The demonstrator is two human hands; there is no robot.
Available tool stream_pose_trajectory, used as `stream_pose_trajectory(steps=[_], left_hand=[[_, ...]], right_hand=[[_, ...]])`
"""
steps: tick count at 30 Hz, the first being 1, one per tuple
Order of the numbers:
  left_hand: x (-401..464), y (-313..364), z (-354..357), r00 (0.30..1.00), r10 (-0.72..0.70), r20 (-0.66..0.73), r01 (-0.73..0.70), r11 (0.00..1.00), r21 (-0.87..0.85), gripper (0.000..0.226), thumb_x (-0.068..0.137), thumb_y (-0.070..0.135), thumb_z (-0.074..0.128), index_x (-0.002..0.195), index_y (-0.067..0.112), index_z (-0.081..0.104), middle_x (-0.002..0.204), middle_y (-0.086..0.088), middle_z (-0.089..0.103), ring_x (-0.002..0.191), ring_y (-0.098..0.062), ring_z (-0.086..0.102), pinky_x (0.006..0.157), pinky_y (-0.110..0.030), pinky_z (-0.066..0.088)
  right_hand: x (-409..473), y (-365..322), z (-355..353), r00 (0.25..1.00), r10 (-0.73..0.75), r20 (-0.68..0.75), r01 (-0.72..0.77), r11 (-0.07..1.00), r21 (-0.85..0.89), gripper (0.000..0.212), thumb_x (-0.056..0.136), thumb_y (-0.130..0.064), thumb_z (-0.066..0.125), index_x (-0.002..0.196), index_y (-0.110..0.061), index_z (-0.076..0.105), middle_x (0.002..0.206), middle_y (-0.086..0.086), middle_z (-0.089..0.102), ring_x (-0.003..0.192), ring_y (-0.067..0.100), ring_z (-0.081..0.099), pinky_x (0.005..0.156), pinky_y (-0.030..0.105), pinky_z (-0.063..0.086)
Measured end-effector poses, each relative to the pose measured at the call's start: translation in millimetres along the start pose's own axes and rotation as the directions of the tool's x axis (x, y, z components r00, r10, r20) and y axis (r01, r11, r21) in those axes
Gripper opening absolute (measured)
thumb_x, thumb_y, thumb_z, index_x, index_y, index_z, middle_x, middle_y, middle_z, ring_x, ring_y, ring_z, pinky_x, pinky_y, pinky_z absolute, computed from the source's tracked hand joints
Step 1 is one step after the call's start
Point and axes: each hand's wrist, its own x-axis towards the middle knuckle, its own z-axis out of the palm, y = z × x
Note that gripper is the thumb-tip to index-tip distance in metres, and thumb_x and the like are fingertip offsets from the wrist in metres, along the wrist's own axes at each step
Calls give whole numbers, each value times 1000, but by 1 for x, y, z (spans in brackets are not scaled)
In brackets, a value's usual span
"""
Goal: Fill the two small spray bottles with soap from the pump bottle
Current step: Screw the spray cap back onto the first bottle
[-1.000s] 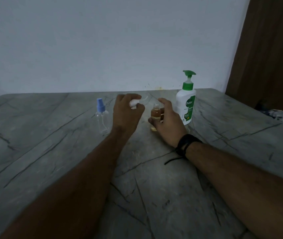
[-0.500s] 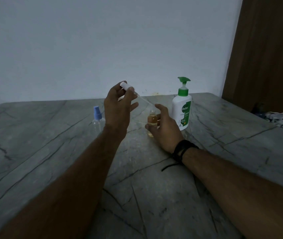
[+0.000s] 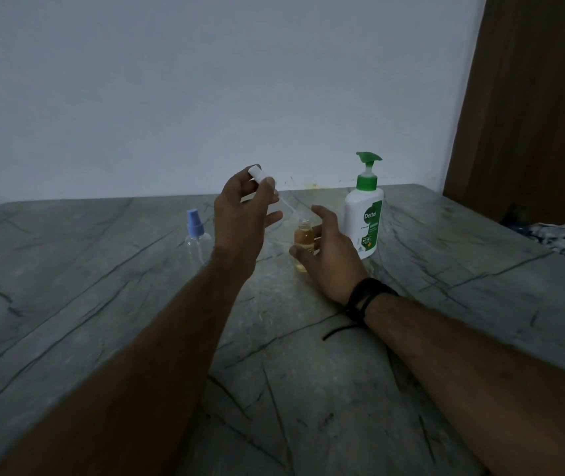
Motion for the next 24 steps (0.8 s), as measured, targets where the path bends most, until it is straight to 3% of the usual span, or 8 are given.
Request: stream_pose_trajectory(steps=[8, 13, 17, 24], left_hand=[[-11, -10, 3, 971, 84, 222, -141, 957, 254, 43, 93, 23, 60, 136, 22, 52, 114, 0, 65, 98, -10, 65, 82, -34, 57], [-16, -18, 6, 950, 116, 289, -226, 895, 385, 45, 92, 27, 62, 136, 24, 53, 120, 2, 63, 101, -4, 61, 77, -14, 51], [-16, -22, 7, 952, 127, 280, -241, 873, 423, 43, 90, 25, 65, 131, 19, 57, 114, 3, 65, 96, -1, 60, 73, -7, 46], [-16, -27, 5, 955, 143, 261, -249, 866, 434, 31, 87, 26, 67, 118, 25, 61, 101, 8, 66, 90, -4, 61, 72, -16, 50]], right_hand=[[0, 3, 1, 1000, -23, 5, 23, 998, 66, 88, 89, -30, 74, 156, -22, 17, 122, -3, 62, 101, 8, 61, 89, 22, 50], [2, 5, 1, 1000, -3, 8, 3, 996, 86, 91, 89, -30, 75, 157, -21, 15, 124, -2, 64, 98, 6, 61, 79, 11, 45], [2, 6, 2, 1000, -7, 8, 6, 994, 106, 92, 88, -26, 74, 158, -22, 15, 123, 1, 65, 102, 10, 63, 83, 18, 49], [3, 7, 3, 1000, -10, 10, 9, 995, 99, 92, 89, -28, 74, 158, -21, 14, 126, 2, 64, 104, 14, 65, 86, 21, 49]])
